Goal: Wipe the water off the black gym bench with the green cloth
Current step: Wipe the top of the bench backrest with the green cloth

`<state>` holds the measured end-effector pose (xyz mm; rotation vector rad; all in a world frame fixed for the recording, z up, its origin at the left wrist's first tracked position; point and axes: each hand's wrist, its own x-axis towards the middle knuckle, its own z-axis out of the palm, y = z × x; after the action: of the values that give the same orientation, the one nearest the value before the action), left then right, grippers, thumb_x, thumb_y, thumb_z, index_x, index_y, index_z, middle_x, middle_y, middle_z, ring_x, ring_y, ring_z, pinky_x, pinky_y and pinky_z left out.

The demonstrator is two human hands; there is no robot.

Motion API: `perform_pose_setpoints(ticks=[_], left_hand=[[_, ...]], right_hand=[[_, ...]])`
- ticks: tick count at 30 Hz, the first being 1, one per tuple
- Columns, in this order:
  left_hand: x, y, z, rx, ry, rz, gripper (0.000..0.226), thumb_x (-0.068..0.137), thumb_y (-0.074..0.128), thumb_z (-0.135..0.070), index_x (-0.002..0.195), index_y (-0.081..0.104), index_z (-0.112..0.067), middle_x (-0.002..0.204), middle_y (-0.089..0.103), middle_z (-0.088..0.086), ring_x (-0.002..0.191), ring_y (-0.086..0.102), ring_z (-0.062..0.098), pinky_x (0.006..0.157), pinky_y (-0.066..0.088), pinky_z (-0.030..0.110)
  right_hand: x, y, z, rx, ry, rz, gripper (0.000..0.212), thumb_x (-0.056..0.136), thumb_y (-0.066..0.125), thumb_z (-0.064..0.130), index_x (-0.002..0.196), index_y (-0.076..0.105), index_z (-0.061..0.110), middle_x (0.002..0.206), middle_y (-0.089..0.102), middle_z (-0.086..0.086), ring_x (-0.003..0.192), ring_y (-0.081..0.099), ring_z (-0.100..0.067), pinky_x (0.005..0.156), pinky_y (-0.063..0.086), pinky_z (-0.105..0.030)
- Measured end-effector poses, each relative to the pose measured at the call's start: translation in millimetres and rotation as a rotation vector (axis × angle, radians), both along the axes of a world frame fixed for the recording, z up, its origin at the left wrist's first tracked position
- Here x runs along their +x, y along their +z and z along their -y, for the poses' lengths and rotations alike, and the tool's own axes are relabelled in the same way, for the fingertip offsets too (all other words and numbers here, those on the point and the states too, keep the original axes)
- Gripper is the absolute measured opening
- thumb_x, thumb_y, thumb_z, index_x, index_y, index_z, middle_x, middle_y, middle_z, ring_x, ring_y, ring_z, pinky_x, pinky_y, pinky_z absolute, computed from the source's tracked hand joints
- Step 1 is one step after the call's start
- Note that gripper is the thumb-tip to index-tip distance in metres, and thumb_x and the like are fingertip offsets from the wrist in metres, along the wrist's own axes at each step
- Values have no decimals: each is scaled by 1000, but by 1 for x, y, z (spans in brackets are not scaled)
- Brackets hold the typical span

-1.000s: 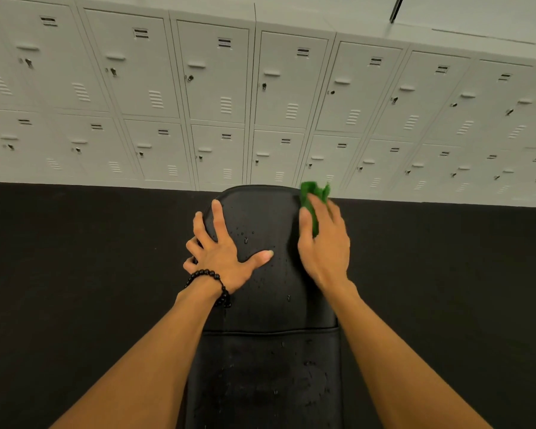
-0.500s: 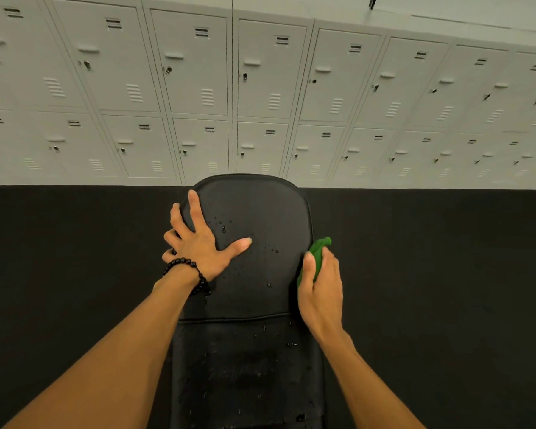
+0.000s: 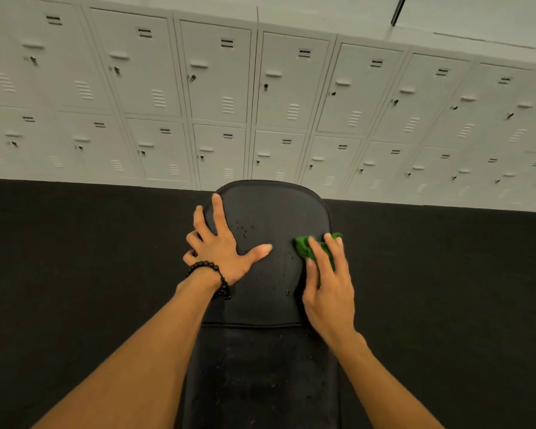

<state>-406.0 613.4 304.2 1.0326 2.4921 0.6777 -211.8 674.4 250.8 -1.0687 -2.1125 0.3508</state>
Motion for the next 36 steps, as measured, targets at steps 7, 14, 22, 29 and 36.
perform_pose_setpoints(ticks=[7, 14, 22, 29, 36], left_hand=[[-8, 7, 11, 89, -33, 111, 118, 75, 68, -66, 152, -17, -39, 160, -10, 5, 141, 16, 38, 109, 27, 56], [-36, -9, 84, 636, 381, 421, 11, 95, 61, -27, 102, 65, -20, 97, 66, -4, 99, 63, 17, 76, 47, 23], [-53, -26, 135, 362, 311, 539, 21, 94, 61, -36, 90, 67, -16, 93, 73, 4, 90, 71, 16, 83, 54, 40], [-55, 17, 163, 260, 120, 626, 28, 96, 58, -40, 101, 66, -13, 103, 72, 4, 97, 70, 21, 68, 50, 25], [-48, 78, 103, 686, 281, 926, 39, 95, 55, -51, 112, 64, -17, 105, 73, 2, 99, 69, 17, 89, 56, 44]], right_hand=[[-119, 91, -71, 3, 132, 226, 36, 103, 43, 18, 137, 56, 14, 131, 54, -16, 114, 55, -38, 99, 43, -47], [-195, 116, -26, 139, 650, 785, 32, 99, 47, 17, 126, 62, 27, 124, 55, -6, 109, 55, -30, 96, 42, -42], [-177, 99, -42, 188, 383, 748, 41, 91, 55, 9, 129, 62, 22, 125, 55, -9, 119, 48, -34, 104, 35, -42], [-174, 131, -11, 82, 469, 433, 39, 97, 50, 4, 130, 63, 18, 131, 55, -6, 119, 50, -24, 98, 37, -29], [-176, 162, 37, -881, 379, -345, 26, 100, 54, 10, 122, 65, 19, 110, 70, -10, 95, 71, -25, 88, 59, -42]])
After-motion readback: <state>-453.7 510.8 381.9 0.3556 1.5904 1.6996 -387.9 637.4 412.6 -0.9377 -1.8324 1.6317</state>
